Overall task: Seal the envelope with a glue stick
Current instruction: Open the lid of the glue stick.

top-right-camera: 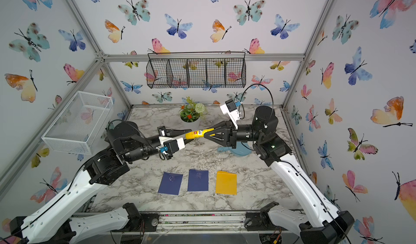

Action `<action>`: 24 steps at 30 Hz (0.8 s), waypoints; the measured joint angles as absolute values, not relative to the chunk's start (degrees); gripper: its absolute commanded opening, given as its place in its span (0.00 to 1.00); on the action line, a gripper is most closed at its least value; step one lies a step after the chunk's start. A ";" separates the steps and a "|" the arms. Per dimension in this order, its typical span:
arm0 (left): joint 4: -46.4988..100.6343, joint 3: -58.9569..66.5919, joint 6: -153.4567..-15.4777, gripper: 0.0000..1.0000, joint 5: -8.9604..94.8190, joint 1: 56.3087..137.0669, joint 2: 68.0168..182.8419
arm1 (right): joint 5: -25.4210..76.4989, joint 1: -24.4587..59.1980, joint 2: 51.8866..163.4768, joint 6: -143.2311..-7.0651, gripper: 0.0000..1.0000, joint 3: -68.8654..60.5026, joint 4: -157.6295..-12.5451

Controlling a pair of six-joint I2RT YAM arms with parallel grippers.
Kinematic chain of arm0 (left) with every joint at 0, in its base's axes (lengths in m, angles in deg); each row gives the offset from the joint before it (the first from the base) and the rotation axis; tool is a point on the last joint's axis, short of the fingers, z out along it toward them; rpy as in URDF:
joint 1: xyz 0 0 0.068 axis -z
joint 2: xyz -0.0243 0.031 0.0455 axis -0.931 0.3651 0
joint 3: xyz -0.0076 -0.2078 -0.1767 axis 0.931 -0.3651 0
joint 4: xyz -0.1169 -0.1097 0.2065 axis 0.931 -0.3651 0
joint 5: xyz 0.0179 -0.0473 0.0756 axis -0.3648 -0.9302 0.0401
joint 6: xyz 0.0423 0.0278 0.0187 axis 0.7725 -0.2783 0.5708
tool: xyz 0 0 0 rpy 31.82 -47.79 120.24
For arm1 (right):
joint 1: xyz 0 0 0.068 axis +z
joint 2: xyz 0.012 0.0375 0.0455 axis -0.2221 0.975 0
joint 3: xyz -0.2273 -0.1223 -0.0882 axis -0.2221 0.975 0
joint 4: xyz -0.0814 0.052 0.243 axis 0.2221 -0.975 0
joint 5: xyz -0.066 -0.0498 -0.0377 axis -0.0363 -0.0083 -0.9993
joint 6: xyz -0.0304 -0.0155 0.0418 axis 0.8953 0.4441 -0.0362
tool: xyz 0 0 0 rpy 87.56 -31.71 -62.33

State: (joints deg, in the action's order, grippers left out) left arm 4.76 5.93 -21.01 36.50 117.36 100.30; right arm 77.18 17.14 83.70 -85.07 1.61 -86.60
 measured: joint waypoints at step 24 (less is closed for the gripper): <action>3.64 6.72 -47.81 0.00 18.23 115.59 99.36 | 75.78 19.37 75.85 -50.52 0.05 1.53 -89.22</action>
State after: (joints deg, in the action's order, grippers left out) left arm 3.64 6.72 -47.81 18.23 115.59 99.36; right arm 75.78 19.37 75.85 -50.52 1.53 -89.22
